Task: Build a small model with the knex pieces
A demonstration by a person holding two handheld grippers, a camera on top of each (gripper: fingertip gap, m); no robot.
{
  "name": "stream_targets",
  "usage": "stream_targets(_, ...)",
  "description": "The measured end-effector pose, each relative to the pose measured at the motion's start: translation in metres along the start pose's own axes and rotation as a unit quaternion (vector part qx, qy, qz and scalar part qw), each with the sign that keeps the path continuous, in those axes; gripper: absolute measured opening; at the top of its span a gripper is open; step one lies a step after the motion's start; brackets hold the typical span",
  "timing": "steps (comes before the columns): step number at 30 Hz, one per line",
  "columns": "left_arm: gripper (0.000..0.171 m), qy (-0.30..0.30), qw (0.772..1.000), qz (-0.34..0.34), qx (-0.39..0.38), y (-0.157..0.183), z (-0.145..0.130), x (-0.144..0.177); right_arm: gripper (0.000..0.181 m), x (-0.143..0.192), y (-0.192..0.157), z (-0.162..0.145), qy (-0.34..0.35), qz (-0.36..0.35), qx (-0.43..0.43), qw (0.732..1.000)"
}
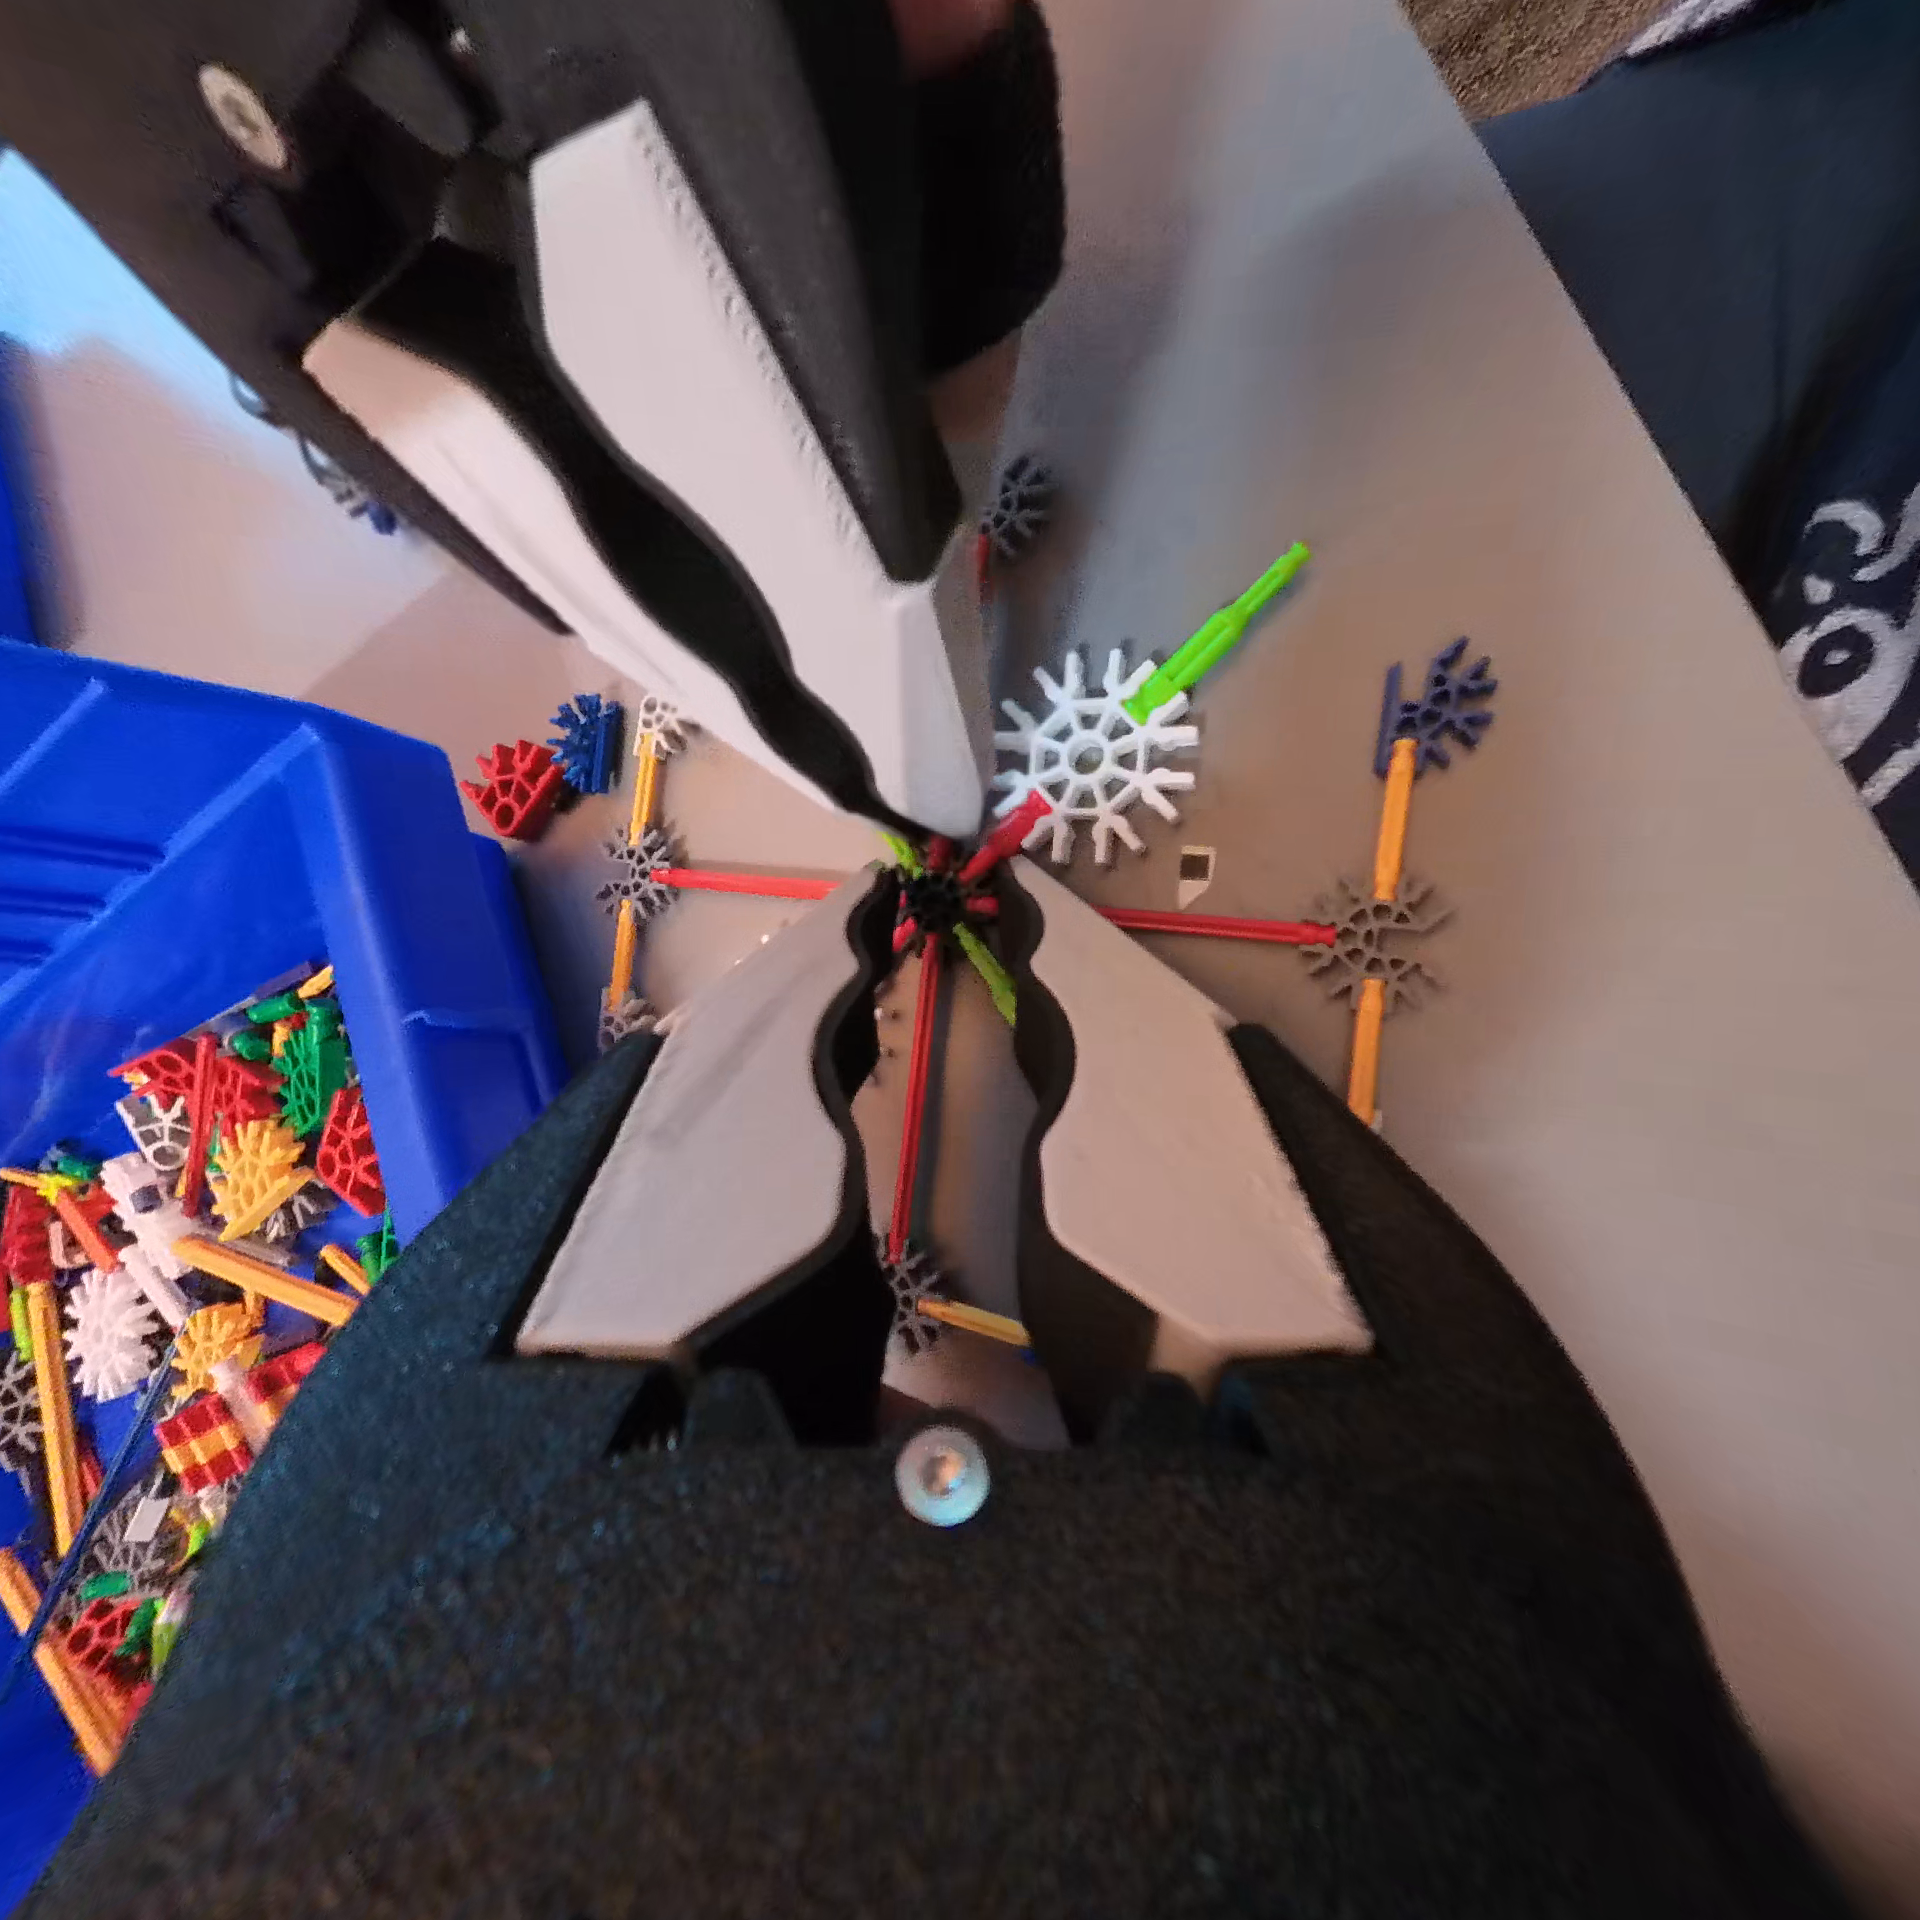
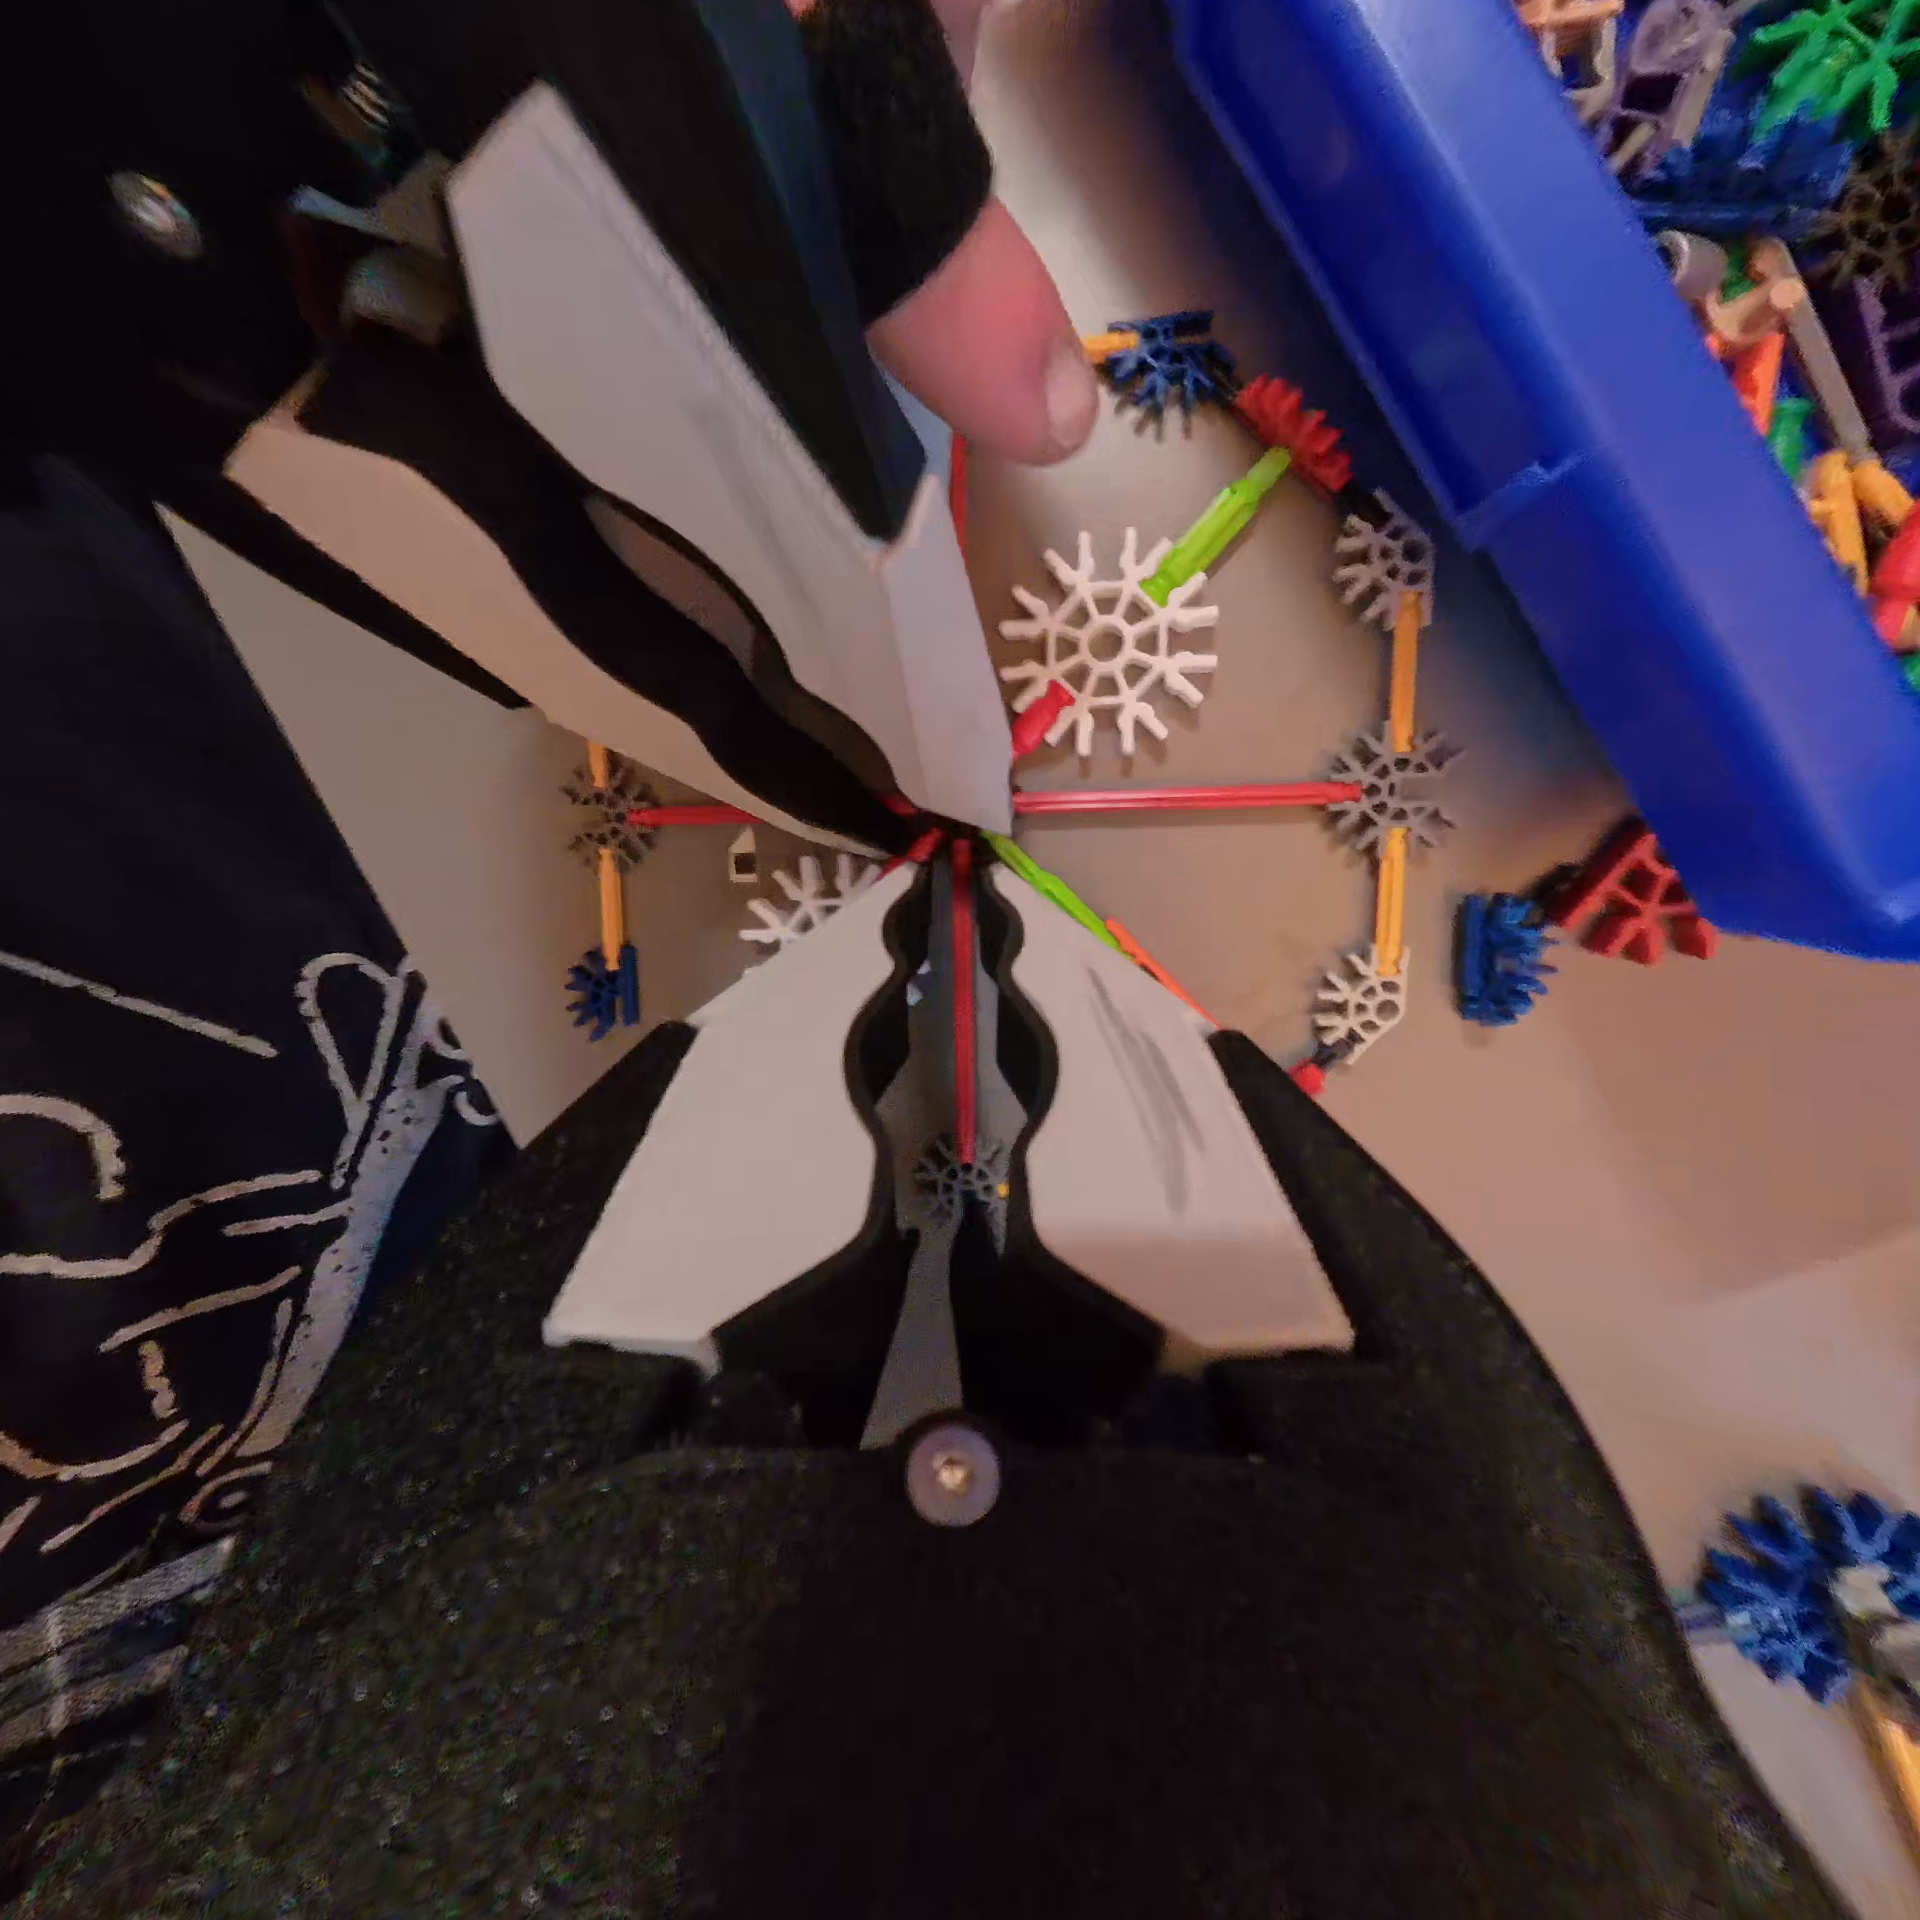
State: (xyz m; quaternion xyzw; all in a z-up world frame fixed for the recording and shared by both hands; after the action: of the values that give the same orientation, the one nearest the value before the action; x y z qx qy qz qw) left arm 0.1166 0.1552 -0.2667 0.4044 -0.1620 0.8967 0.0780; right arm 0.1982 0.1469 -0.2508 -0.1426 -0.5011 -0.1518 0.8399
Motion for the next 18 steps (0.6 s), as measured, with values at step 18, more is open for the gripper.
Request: stream_targets(18, 0.024, 0.009, 1.000, 0.002, 0.016, -0.0033, -0.0016, -0.0024, 0.000, -0.0006, 0.0004, -0.0003, 0.020, -0.010, 0.006, 1.000)
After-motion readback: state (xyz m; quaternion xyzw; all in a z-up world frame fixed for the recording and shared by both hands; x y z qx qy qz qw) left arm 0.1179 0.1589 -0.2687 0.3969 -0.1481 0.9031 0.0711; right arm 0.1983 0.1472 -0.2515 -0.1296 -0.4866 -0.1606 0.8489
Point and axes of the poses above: each gripper's, where its closed fingertips meet, x back along the fingers, z out of its top, y = z × x across the jaws, the point moved 8 cm from there along x, back along the fingers, and after that the axes turned 14 degrees about x, right-handed, at the moved point
